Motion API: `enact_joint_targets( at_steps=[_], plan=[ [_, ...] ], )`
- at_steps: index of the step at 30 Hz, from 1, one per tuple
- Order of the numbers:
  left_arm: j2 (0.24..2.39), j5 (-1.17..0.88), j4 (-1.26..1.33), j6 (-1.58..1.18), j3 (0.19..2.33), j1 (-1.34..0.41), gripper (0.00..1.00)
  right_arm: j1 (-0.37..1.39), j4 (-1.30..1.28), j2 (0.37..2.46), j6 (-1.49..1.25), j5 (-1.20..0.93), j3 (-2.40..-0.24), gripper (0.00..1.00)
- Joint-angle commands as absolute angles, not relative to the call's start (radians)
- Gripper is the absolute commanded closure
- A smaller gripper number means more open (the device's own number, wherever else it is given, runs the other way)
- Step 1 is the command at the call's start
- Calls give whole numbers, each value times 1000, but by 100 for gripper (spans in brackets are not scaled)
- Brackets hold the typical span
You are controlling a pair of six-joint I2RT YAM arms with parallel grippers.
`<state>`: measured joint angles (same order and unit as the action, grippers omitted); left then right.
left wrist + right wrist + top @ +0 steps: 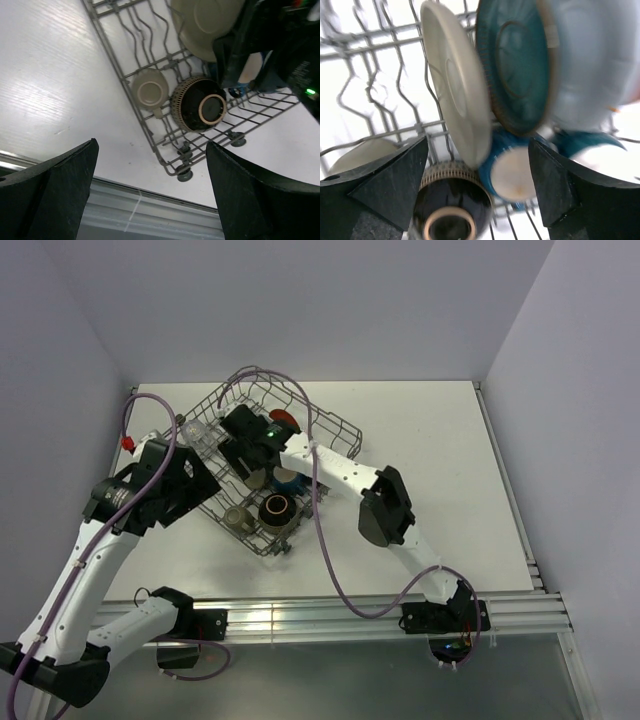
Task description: Load the mixed dishes into the dish rack
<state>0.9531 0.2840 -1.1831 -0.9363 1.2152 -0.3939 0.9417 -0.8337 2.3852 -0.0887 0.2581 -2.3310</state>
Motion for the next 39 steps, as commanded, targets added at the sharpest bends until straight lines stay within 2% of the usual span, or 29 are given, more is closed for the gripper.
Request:
enact_joint_targets(
  at_steps=[1,7,10,15,20,26,32,39],
  plan=[
    [954,215,-1086,-913,1212,-393,5,928,-845,2177,-110,298,-2342,11],
    [962,71,-913,-893,1203,-393,4,907,-905,1950,-159,287,-2192,2],
    [977,-35,-796,-911,1172,-393,4,904,-928,1823,-184,314,-2042,1],
    [1017,-213,-623,-969,1086,-393,4,894,-861,1527,-251,243,-1653,0],
    [1013,-354,-415,-1100,985,-393,4,870,-668,1263,-365,33,-1228,0],
    [899,-463,-62,-1306,787,-394,3,859,-421,990,-471,-219,-912,0],
    [752,-459,119,-1451,618,-394,2,857,-290,856,-541,-314,-761,0],
    [560,-408,109,-1555,463,-394,1,856,-221,732,-606,-341,-634,0]
  ],
)
